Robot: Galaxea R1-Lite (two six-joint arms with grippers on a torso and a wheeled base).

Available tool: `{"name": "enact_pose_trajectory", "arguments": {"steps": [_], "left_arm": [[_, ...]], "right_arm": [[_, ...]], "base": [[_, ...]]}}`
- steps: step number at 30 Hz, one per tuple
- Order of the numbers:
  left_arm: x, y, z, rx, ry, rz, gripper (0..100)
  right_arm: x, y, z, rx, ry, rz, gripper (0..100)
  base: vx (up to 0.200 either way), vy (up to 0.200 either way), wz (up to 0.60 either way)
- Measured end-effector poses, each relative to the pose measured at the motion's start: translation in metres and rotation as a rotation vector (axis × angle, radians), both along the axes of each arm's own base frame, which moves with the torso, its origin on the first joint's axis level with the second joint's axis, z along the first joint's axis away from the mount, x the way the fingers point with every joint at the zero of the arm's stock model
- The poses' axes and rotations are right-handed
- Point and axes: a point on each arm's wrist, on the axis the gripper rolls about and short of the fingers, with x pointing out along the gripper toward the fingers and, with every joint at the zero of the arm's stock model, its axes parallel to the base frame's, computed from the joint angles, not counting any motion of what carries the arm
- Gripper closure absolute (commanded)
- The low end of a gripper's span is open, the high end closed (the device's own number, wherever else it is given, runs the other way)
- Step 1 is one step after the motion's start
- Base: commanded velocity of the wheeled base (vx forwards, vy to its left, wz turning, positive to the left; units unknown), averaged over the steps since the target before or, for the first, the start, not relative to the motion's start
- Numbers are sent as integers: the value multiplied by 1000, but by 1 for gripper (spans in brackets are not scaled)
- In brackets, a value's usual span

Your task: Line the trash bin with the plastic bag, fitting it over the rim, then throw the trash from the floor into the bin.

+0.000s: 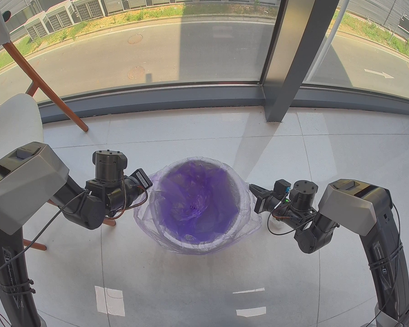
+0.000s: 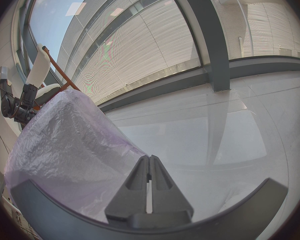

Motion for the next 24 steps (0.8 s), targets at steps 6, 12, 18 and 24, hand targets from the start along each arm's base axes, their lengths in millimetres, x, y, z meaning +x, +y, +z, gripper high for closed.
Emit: {"name": "enact_pose_trajectory", "arguments": {"steps": [6, 12, 18, 24], "left_arm": [[-8, 3, -1, -30, 26, 15, 100], [-8, 3, -8, -92, 57, 50, 100], [0, 6, -19, -126, 79, 83, 100], [12, 6, -22, -240, 76, 144, 100]], "right_arm": [[1, -1, 3, -4, -5, -3, 100], [3, -3, 7, 0, -15, -8, 100], [4, -6, 9, -1, -21, -19, 100], [4, -7, 12, 0, -25, -26, 100]], "base": [[0, 0, 0], [0, 0, 0], [0, 0, 0], [0, 0, 0]]}}
